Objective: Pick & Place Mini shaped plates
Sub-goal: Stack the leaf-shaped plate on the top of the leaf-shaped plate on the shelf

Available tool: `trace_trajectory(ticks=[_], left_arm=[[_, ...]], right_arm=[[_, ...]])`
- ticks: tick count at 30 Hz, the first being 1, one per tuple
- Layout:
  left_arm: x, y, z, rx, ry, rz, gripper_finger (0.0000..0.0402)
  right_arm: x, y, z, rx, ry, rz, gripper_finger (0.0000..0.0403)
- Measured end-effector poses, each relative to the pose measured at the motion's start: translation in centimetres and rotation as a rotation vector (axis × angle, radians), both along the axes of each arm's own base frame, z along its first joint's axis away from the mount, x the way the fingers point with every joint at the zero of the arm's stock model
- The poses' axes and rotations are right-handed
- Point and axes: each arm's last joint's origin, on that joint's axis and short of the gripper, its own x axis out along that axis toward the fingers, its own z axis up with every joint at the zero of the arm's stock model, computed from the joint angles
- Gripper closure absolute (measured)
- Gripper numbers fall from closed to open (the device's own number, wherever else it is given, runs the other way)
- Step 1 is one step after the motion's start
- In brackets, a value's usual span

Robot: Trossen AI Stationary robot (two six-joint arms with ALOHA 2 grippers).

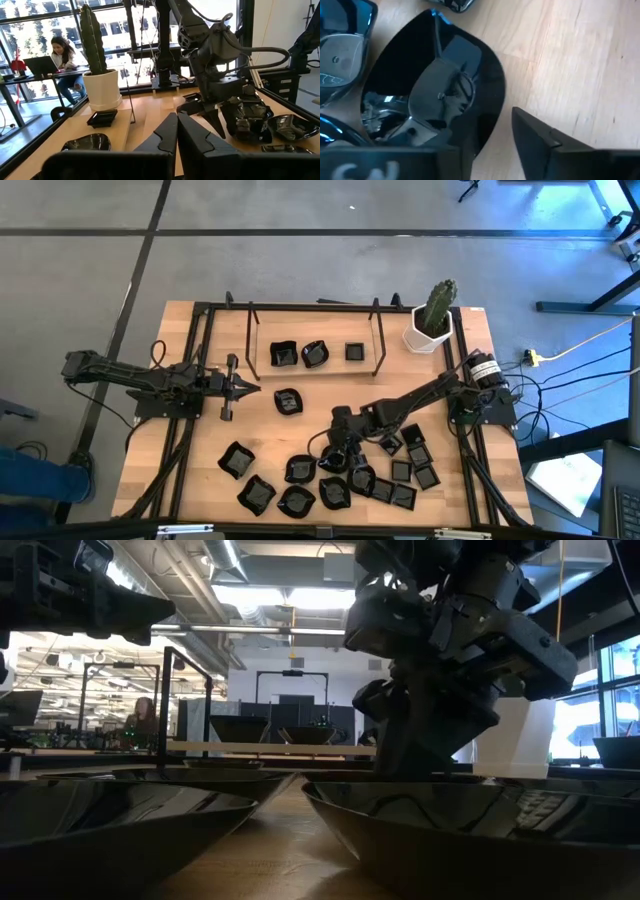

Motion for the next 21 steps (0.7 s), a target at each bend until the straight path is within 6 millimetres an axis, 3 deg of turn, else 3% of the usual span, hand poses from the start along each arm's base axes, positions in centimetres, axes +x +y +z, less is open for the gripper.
trace_trajectory(ticks=[8,14,21], left_arm=[[0.0,0.0,0.0,0.000,0.000,0.000,0.0395],[0.0,0.0,0.0,0.000,0.000,0.000,0.0395],[0.0,0.0,0.0,0.000,0.000,0.001,0.0397]], right_arm=[[0.2,-0.2,0.1,-0.043,-0.024,-0.019,0.0393],[0.5,-0.2,0.9,-0.076,-0.001,0.005,0.0395],[1.6,-0.2,4.1,-0.250,-0.027,0.100,0.0399]])
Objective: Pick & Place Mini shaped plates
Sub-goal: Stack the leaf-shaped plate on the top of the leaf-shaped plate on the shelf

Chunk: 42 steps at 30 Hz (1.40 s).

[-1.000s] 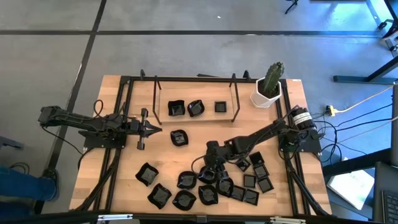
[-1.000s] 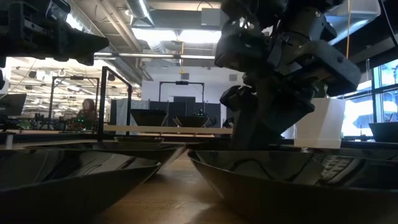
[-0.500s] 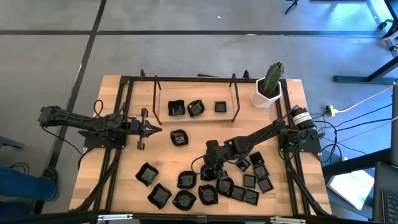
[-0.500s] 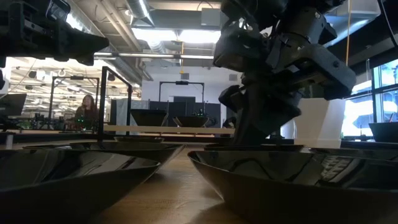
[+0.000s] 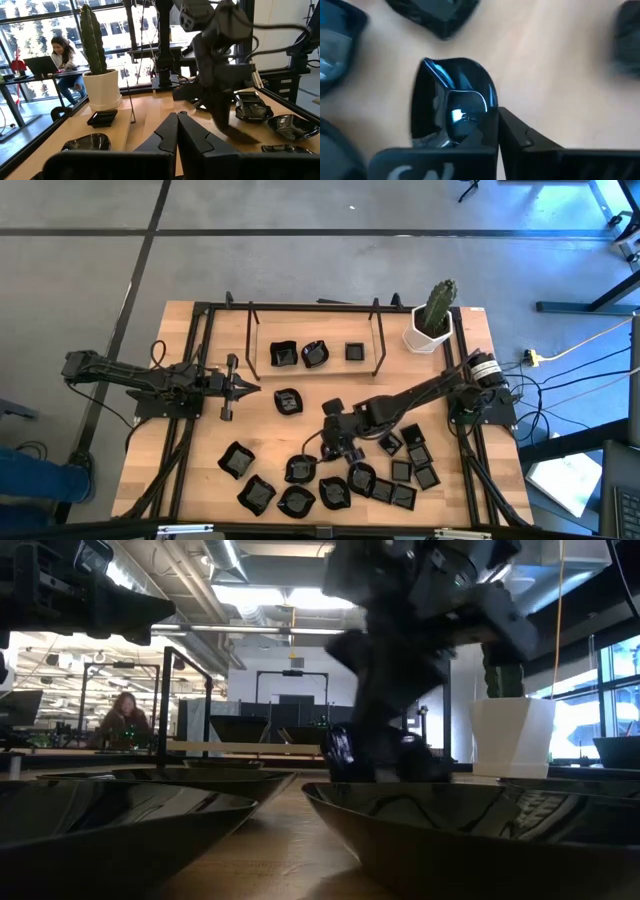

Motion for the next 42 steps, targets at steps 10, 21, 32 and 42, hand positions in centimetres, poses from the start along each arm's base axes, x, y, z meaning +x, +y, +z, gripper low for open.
trace_trajectory(ticks=[10,21,32,42], left_arm=[[0.0,0.0,-0.1,0.001,0.007,0.000,0.0398],[0.0,0.1,-0.1,-0.001,0.007,0.047,0.0394],[0.0,0.2,-0.1,0.043,0.010,0.055,0.0398],[0.0,0.4,-0.1,0.048,0.012,0.130,0.0397]], right_arm=[[1.2,-5.6,5.3,-0.253,-0.055,0.004,0.0401],[2.1,-14.5,12.9,-0.374,-0.158,0.042,0.0402],[1.8,-23.4,11.8,-0.186,-0.194,0.064,0.0402],[3.4,-27.2,7.1,-0.181,-0.129,0.036,0.0403]])
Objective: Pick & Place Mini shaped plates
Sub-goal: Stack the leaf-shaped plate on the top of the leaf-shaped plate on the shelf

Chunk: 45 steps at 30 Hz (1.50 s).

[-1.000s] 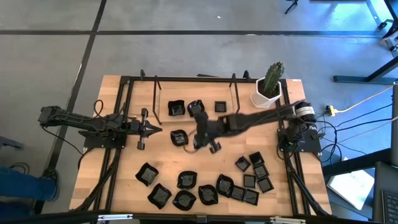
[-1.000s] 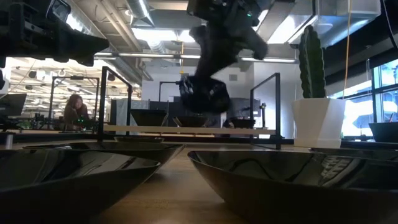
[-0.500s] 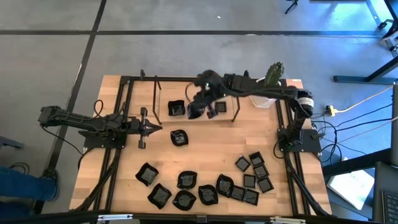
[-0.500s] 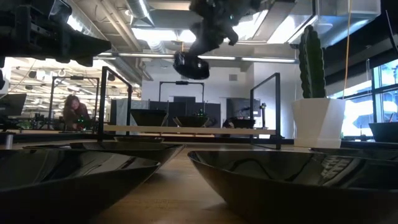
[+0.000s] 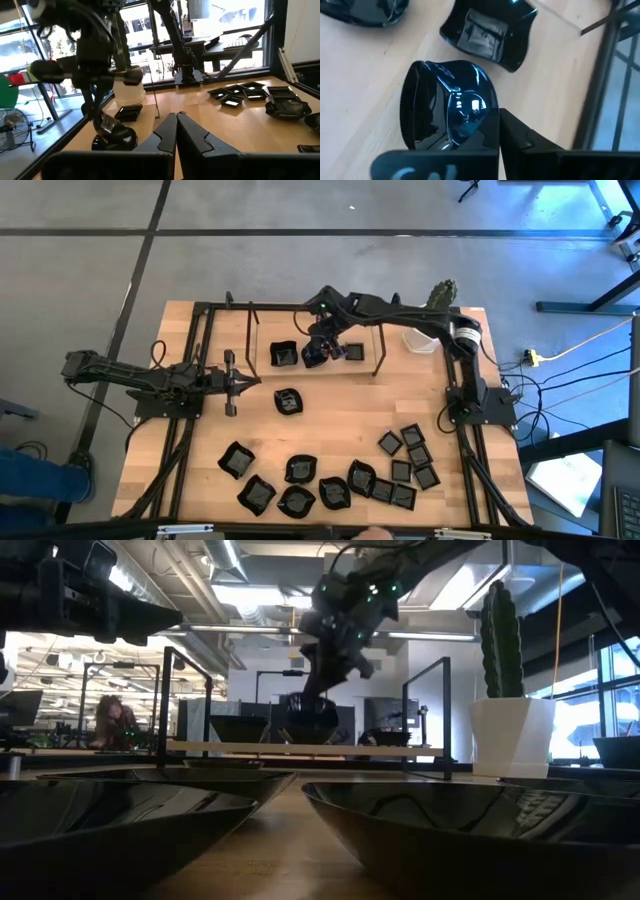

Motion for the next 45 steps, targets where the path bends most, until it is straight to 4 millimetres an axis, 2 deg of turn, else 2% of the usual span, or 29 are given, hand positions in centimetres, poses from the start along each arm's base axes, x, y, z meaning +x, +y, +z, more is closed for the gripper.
trace_trajectory(ticks=[6,10,18,24,39,45], left_arm=[[0.0,0.0,0.0,0.000,0.000,0.000,0.0395],[0.0,0.0,0.0,0.000,0.000,0.000,0.0395],[0.0,0.0,0.0,0.000,0.000,0.000,0.0399],[0.0,0.0,0.0,0.000,0.000,0.000,0.0394],[0.0,0.0,0.0,0.000,0.000,0.000,0.0395],[0.0,0.0,0.0,0.000,0.000,0.000,0.0396]], right_arm=[[0.6,-0.8,-1.8,-0.011,0.031,-0.026,0.0403],[0.8,-0.9,-1.7,-0.022,0.011,-0.032,0.0390],[0.7,-0.9,-1.5,-0.021,0.014,-0.078,0.0334],[0.6,-1.1,-1.5,-0.060,0.032,-0.143,0.0317],[0.5,-1.1,-1.6,0.014,0.034,-0.221,0.0321],[0.5,-1.2,-1.5,0.021,0.025,-0.221,0.0368]])
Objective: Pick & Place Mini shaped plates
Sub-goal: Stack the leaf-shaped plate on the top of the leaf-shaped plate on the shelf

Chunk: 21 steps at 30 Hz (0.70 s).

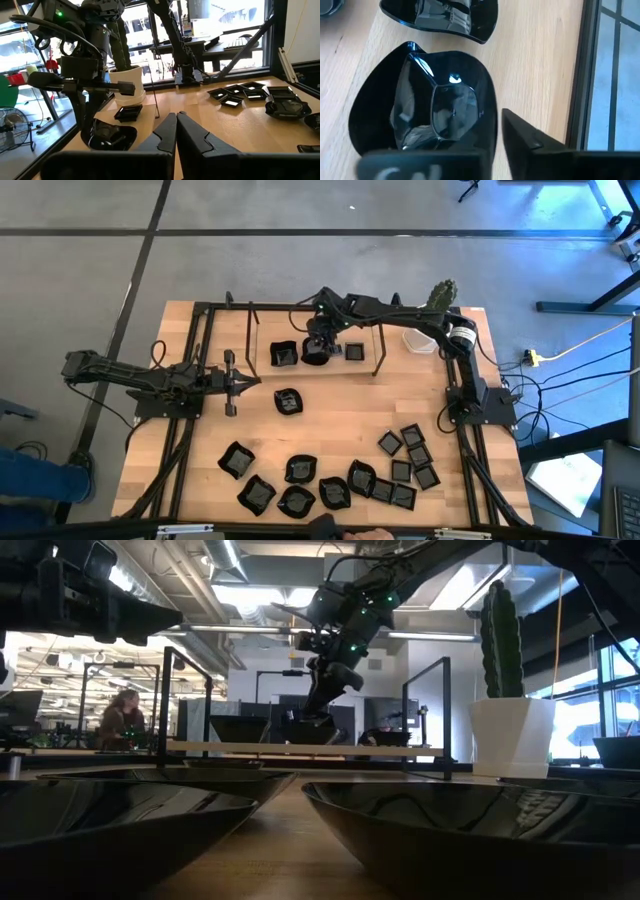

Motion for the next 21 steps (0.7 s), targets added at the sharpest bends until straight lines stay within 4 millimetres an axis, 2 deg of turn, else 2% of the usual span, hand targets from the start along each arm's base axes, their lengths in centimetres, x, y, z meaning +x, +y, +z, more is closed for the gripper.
trace_trajectory(ticks=[3,8,11,17,21], left_arm=[[0.0,0.0,0.0,0.000,0.000,0.000,0.0398],[0.0,0.0,0.0,-0.002,0.000,0.000,0.0398],[0.0,0.0,0.0,-0.001,0.000,0.000,0.0394],[0.0,0.0,0.0,-0.001,0.000,0.000,0.0397],[0.0,0.0,0.0,-0.002,0.000,0.000,0.0399]], right_arm=[[-0.1,-0.1,0.0,0.002,0.006,0.001,0.0396],[-0.2,-0.1,0.1,0.023,0.010,-0.022,0.0398],[-0.4,-0.4,1.0,0.059,-0.004,-0.053,0.0399],[-0.8,-0.6,2.4,0.194,-0.012,-0.084,0.0400],[-1.2,-0.7,2.3,0.261,0.006,-0.088,0.0401]])
